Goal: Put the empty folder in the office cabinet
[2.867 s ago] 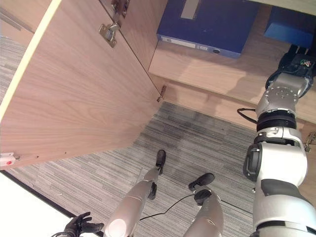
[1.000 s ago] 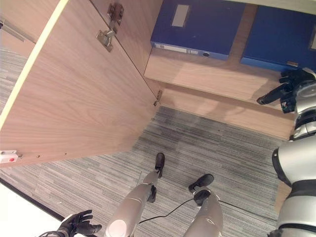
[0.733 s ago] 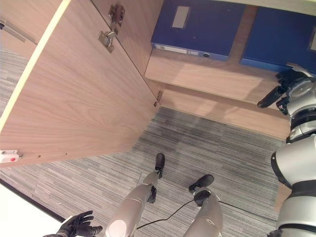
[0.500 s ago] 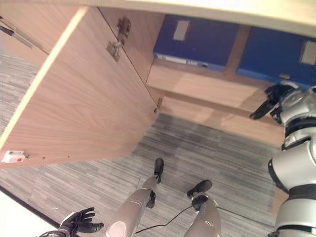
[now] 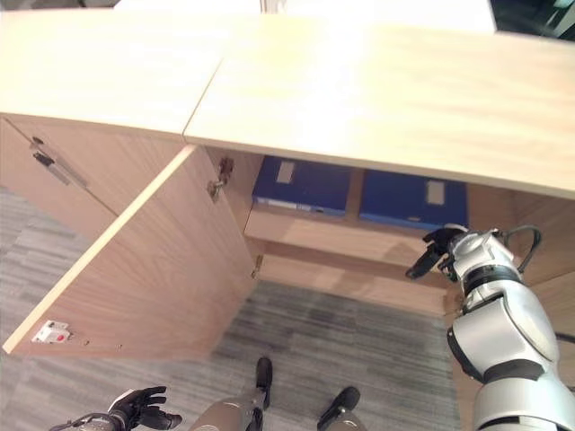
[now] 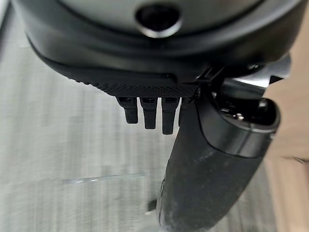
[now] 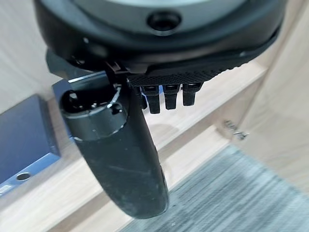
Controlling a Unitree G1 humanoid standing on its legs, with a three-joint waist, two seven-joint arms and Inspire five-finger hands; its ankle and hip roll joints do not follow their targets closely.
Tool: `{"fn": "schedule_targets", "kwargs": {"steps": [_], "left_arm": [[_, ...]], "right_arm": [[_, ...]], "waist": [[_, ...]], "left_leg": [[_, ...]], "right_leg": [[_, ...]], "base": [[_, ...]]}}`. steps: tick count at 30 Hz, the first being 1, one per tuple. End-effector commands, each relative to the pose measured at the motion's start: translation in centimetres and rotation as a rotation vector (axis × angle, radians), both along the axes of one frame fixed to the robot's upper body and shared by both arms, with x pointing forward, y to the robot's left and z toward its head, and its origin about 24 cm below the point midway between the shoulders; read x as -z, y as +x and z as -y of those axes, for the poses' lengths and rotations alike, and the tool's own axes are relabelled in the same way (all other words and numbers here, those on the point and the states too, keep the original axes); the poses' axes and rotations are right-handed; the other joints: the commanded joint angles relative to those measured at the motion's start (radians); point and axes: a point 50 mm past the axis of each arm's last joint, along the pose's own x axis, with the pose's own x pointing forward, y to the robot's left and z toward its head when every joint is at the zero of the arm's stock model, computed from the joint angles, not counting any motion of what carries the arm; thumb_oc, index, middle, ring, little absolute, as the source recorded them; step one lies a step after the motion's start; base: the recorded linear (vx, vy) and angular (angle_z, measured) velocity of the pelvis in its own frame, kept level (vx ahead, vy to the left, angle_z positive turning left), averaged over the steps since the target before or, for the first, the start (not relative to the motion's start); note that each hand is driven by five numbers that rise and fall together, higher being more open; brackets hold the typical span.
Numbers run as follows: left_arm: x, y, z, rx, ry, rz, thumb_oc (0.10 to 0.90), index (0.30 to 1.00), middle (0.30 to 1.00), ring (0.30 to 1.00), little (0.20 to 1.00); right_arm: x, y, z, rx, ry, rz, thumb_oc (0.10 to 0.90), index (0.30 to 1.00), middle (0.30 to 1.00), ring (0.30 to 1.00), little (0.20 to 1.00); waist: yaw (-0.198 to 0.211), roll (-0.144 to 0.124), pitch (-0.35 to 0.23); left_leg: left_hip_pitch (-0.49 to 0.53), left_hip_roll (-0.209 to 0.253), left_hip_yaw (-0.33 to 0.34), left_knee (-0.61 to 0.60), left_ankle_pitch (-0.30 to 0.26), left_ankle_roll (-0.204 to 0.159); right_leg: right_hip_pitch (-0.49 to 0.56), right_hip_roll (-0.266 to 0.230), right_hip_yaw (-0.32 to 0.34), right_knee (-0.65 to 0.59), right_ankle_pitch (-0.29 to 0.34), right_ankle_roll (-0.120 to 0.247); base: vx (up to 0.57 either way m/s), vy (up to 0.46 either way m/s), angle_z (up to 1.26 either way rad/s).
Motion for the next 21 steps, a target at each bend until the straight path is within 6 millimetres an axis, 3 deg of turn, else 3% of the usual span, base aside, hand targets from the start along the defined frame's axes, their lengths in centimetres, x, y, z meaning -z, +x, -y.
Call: {"fn": "schedule_targets", "kwargs": {"steps": [1,3,5,6,7,9,10,11,15,16,17,19,20,21], "left_arm": [[0.8,-2.7,-0.8,0.050,0.062,-0.140,0.800,0.900,0.900,0.900,0.900],[1.4,-3.1,0.1,0.082,0.061,-0.177,0.800,0.900,0.900,0.900,0.900],[1.9,-3.9,0.6,0.095,0.074,-0.223,0.800,0.900,0.900,0.900,0.900],[2.1,-4.3,0.6,0.100,0.091,-0.253,0.800,0.900,0.900,0.900,0.900],[2.2,-4.9,0.4,0.098,0.118,-0.304,0.800,0.900,0.900,0.900,0.900],[2.3,-5.5,0.0,0.081,0.141,-0.342,0.800,0.900,0.900,0.900,0.900],[2.3,-5.5,0.0,0.082,0.141,-0.343,0.800,0.900,0.900,0.900,0.900],[2.3,-5.7,0.0,0.083,0.143,-0.343,0.800,0.900,0.900,0.900,0.900],[2.2,-5.4,-0.1,0.093,0.155,-0.314,0.800,0.900,0.900,0.900,0.900],[2.2,-5.4,-0.1,0.093,0.155,-0.314,0.800,0.900,0.900,0.900,0.900],[2.1,-5.2,-0.2,0.095,0.163,-0.306,0.800,0.900,0.900,0.900,0.900],[2.2,-5.2,-0.1,0.090,0.167,-0.303,0.800,0.900,0.900,0.900,0.900],[2.3,-5.7,0.2,0.078,0.162,-0.312,0.800,0.900,0.900,0.900,0.900],[2.3,-5.7,0.1,0.079,0.163,-0.313,0.800,0.900,0.900,0.900,0.900]], "right_arm": [[-2.4,1.1,-0.1,-0.012,-0.026,0.096,0.800,0.900,0.900,0.900,0.900],[-0.8,1.1,-1.3,-0.031,0.024,0.092,0.800,0.900,0.900,0.900,0.900],[0.7,1.7,-3.8,-0.077,0.139,0.134,0.800,0.900,0.900,0.900,0.900],[1.1,2.1,-5.7,-0.128,0.222,0.181,0.800,0.900,0.900,0.900,0.900],[2.0,2.3,-9.3,-0.227,0.360,0.243,0.800,0.900,0.900,0.900,0.900],[2.8,1.6,-12.1,-0.332,0.463,0.274,0.800,0.900,0.900,0.900,0.900],[2.9,1.5,-12.1,-0.331,0.463,0.273,0.800,0.900,0.900,0.900,0.900],[3.7,0.1,-12.6,-0.361,0.540,0.283,0.800,0.900,0.900,0.900,0.900],[6.3,-3.8,-10.8,-0.294,0.643,0.291,0.800,0.900,0.900,0.900,0.900],[6.3,-3.8,-10.8,-0.294,0.643,0.291,0.800,0.900,0.900,0.900,0.900],[7.1,-5.3,-9.9,-0.259,0.644,0.290,0.800,0.900,0.900,0.900,0.900],[7.7,-6.2,-9.1,-0.196,0.652,0.317,0.800,0.900,0.900,0.900,0.900],[8.3,-6.8,-8.5,-0.141,0.661,0.334,0.800,0.900,0.900,0.900,0.900],[8.4,-6.8,-8.5,-0.140,0.661,0.334,0.800,0.900,0.900,0.900,0.900]], "waist": [[0.011,-0.059,-0.022],[-0.008,-0.078,-0.046],[-0.030,-0.101,-0.068],[-0.045,-0.116,-0.079],[-0.081,-0.153,-0.094],[-0.118,-0.181,-0.109],[-0.115,-0.182,-0.110],[-0.140,-0.196,-0.120],[-0.182,-0.200,-0.119],[-0.182,-0.200,-0.119],[-0.200,-0.183,-0.112],[-0.196,-0.151,-0.113],[-0.187,-0.135,-0.114],[-0.185,-0.136,-0.113]], "left_leg": [[0.095,-0.018,0.012,-0.019,-0.158,-0.059],[0.115,-0.016,0.025,-0.019,-0.167,-0.059],[0.138,-0.015,0.049,-0.019,-0.176,-0.058],[0.152,-0.014,0.066,-0.019,-0.180,-0.059],[0.165,-0.021,0.105,-0.020,-0.169,-0.055],[0.187,-0.016,0.139,-0.020,-0.178,-0.054],[0.187,-0.017,0.141,-0.020,-0.179,-0.054],[0.204,-0.013,0.158,-0.020,-0.187,-0.054],[0.227,-0.004,0.182,-0.020,-0.192,-0.052],[0.227,-0.004,0.182,-0.020,-0.192,-0.052],[0.235,0.015,0.205,-0.020,-0.190,-0.050],[0.245,0.049,0.233,-0.020,-0.207,-0.056],[0.243,0.068,0.264,-0.020,-0.201,-0.059],[0.244,0.068,0.265,-0.020,-0.201,-0.059]], "right_leg": [[-0.028,-0.050,-0.024,-0.103,0.224,0.098],[-0.018,-0.045,-0.012,-0.122,0.247,0.103],[-0.014,-0.037,0.013,-0.143,0.272,0.105],[-0.015,-0.030,0.029,-0.151,0.286,0.105],[-0.029,-0.041,0.036,-0.158,0.321,0.105],[-0.045,-0.034,0.072,-0.162,0.342,0.105],[-0.046,-0.034,0.075,-0.162,0.342,0.105],[-0.055,-0.025,0.111,-0.169,0.350,0.105],[-0.080,-0.015,0.182,-0.145,0.369,0.105],[-0.081,-0.015,0.183,-0.144,0.369,0.105],[-0.087,-0.025,0.202,-0.115,0.344,0.105],[-0.067,-0.045,0.184,-0.087,0.287,0.105],[-0.036,-0.079,0.156,-0.065,0.262,0.105],[-0.036,-0.079,0.157,-0.063,0.261,0.105]], "base": [[0.06,0.067,-0.22],[0.03,0.063,-0.27],[0.04,0.044,-0.27],[-0.01,0.033,-0.51],[-0.01,0.000,-0.63],[0.00,-0.015,-0.80],[0.02,-0.006,-1.10],[0.02,0.005,-0.93],[-0.01,-0.004,-0.32],[-0.05,-0.010,-0.20],[-0.05,0.004,-0.32],[-0.05,-0.010,-0.45],[-0.05,-0.022,-0.70],[-0.10,-0.032,-0.92]]}}
